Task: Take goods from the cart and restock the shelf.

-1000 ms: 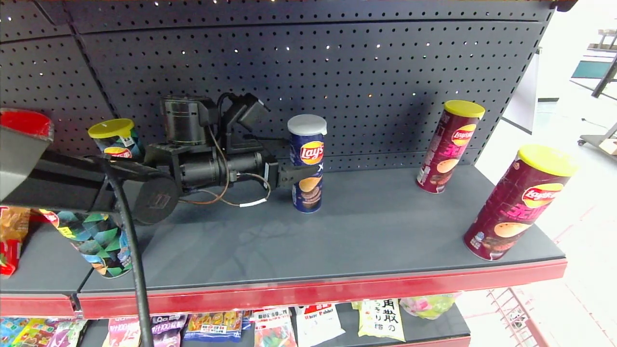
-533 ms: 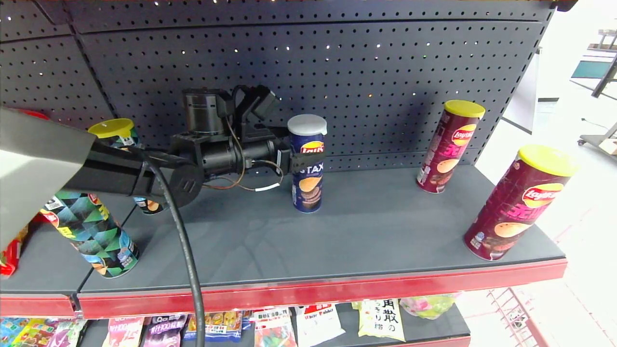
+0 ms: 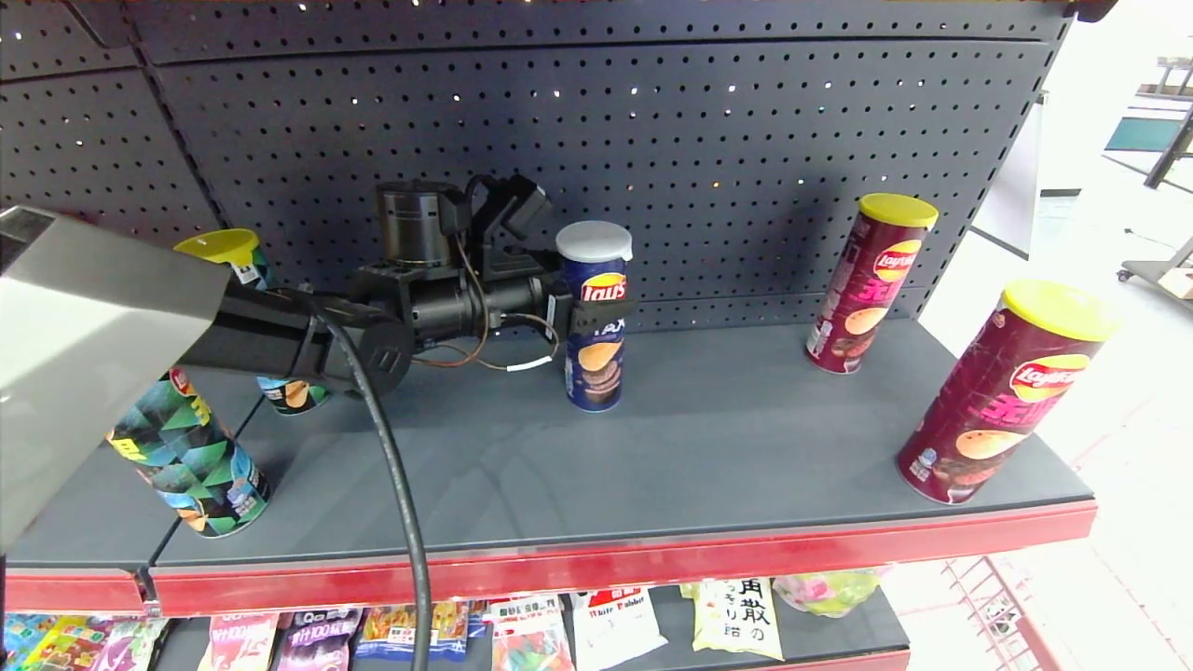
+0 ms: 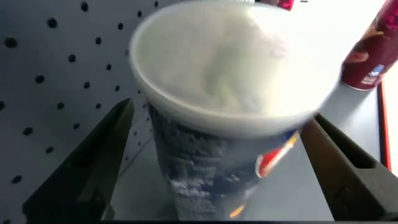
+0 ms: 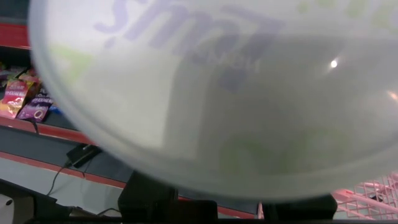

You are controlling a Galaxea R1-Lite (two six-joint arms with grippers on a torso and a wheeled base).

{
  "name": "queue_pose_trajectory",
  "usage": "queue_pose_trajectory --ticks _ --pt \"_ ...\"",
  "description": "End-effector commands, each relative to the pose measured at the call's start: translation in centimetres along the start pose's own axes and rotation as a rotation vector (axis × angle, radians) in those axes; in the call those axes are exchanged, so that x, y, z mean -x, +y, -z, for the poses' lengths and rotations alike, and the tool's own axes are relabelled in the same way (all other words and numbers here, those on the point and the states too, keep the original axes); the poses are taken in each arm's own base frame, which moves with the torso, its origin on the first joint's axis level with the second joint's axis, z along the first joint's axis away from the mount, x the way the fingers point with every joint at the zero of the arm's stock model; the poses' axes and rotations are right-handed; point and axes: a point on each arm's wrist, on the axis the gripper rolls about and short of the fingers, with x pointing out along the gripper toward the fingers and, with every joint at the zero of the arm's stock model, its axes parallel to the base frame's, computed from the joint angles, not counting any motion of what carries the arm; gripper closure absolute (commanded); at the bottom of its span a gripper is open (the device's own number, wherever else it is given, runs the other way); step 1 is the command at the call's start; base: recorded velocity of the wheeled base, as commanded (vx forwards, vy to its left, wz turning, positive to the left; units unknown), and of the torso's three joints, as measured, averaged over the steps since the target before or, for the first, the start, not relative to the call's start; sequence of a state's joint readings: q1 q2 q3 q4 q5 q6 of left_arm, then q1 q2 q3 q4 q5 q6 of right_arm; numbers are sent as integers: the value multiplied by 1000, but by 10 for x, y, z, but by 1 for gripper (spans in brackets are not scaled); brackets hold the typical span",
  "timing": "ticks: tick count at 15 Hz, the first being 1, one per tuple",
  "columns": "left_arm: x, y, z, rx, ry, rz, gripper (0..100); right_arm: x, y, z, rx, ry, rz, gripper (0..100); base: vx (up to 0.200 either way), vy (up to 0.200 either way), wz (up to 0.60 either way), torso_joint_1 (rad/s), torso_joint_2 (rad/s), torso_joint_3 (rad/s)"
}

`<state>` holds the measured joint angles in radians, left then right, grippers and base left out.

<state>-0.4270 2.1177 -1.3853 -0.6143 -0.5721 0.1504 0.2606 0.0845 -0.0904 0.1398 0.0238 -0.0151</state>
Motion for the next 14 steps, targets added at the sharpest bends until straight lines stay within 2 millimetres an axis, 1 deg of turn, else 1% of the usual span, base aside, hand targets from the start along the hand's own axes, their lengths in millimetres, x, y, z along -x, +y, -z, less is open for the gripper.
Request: queue_pose_trajectory --ticks 1,5,7,8,12,14 --pt "-7 3 -2 -10 -17 2 0 0 0 0 0 1 1 100 0 0 0 0 0 0" --pt "-12 5 -1 -11 -21 3 0 0 0 0 1 1 -2 100 0 0 0 0 0 0" --pt "-15 6 3 -10 -17 3 0 0 0 0 0 1 1 100 0 0 0 0 0 0" --pt "-15 6 3 -8 -15 3 100 0 0 0 0 1 1 100 0 0 0 0 0 0" --pt "-14 4 4 -6 -12 16 100 0 0 0 -1 1 1 100 0 0 0 0 0 0" --pt "-10 2 0 -10 -21 32 100 0 0 0 -1 1 1 100 0 0 0 0 0 0"
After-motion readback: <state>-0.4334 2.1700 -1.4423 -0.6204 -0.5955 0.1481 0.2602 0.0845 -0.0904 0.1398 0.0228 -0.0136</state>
